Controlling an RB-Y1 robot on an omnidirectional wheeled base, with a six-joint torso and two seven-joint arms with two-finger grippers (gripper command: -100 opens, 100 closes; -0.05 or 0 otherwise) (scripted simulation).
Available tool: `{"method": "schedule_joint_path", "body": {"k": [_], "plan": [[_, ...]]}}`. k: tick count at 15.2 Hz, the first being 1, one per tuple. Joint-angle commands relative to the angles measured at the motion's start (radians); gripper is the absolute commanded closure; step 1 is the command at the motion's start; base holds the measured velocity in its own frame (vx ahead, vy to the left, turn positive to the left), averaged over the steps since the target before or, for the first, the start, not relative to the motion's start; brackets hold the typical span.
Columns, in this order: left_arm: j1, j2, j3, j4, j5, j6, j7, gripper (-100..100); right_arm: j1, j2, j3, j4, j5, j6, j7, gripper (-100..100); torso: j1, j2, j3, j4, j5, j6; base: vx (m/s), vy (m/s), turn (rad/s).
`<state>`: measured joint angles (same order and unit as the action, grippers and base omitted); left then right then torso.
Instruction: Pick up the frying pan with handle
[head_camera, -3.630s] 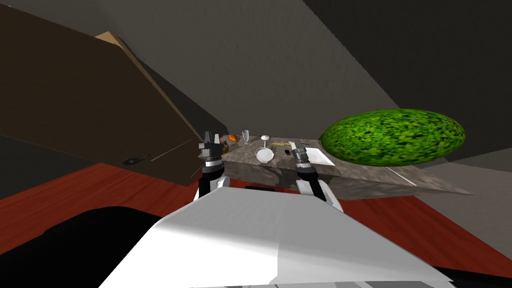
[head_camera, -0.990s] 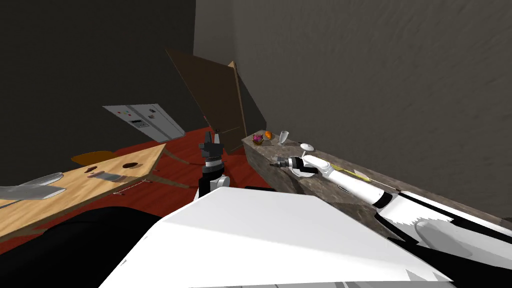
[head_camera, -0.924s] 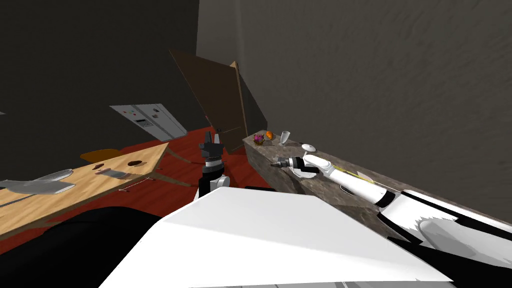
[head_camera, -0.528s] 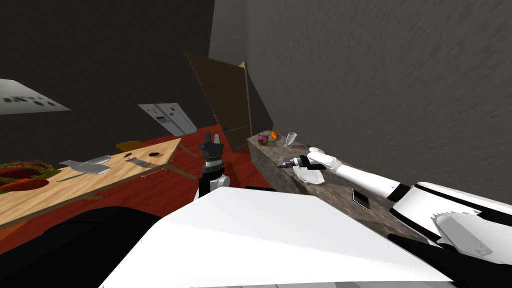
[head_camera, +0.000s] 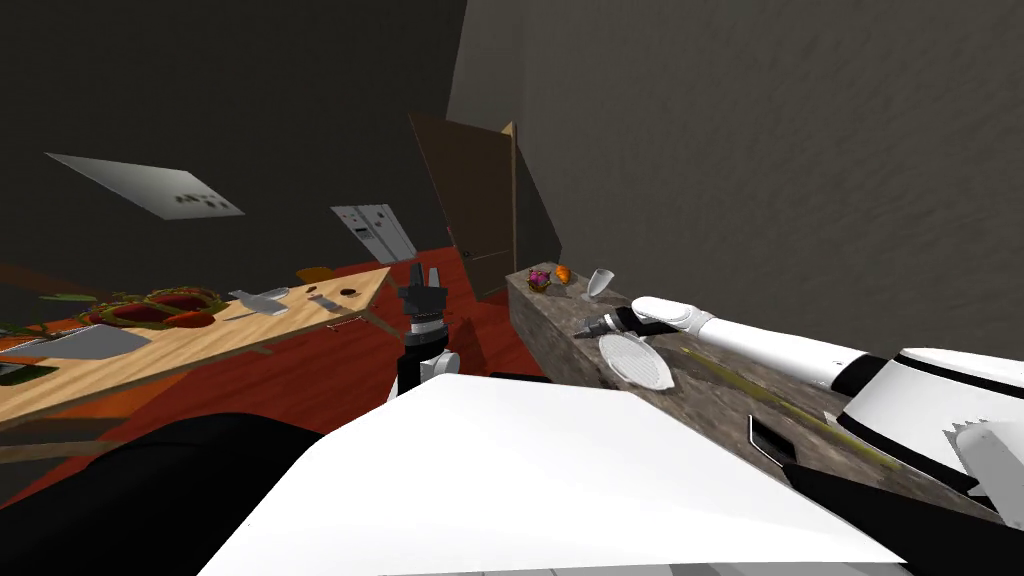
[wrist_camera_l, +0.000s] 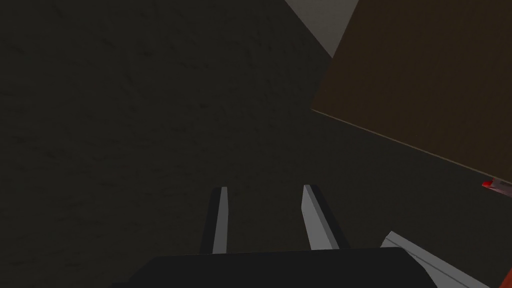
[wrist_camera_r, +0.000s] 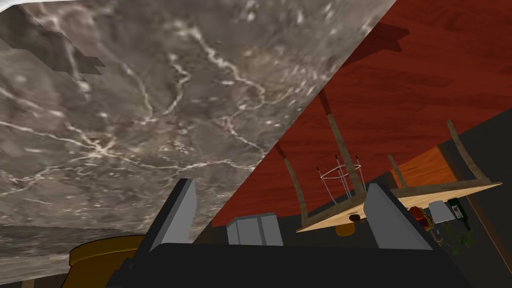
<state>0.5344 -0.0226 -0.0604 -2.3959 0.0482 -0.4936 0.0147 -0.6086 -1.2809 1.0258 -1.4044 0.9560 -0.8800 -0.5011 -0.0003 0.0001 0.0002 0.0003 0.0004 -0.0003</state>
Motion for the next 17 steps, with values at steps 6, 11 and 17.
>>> {"method": "schedule_joint_path", "body": {"k": [6, 11, 17], "plan": [[0.0, 0.0, 0.0, 0.0, 0.0, 0.0, 0.0, 0, -0.094, -0.1, 0.128, 0.096, 0.084, -0.062, -0.046, -100, 0.0, 0.0, 0.0, 0.0, 0.0, 0.0, 0.001, -0.018, 0.2], [0.0, 0.0, 0.0, 0.0, 0.0, 0.0, 0.0, 0, -0.17, -0.183, 0.239, 0.167, 0.163, -0.113, -0.095, -100, -0.001, 0.001, 0.001, 0.0, -0.001, 0.001, -0.009, -0.029, 0.206], [0.0, 0.0, 0.0, 0.0, 0.0, 0.0, 0.0, 0, -0.21, -0.237, 0.354, 0.219, 0.223, -0.154, -0.133, -100, -0.002, 0.003, 0.002, 0.001, -0.001, 0.001, -0.024, -0.034, 0.144]]}}
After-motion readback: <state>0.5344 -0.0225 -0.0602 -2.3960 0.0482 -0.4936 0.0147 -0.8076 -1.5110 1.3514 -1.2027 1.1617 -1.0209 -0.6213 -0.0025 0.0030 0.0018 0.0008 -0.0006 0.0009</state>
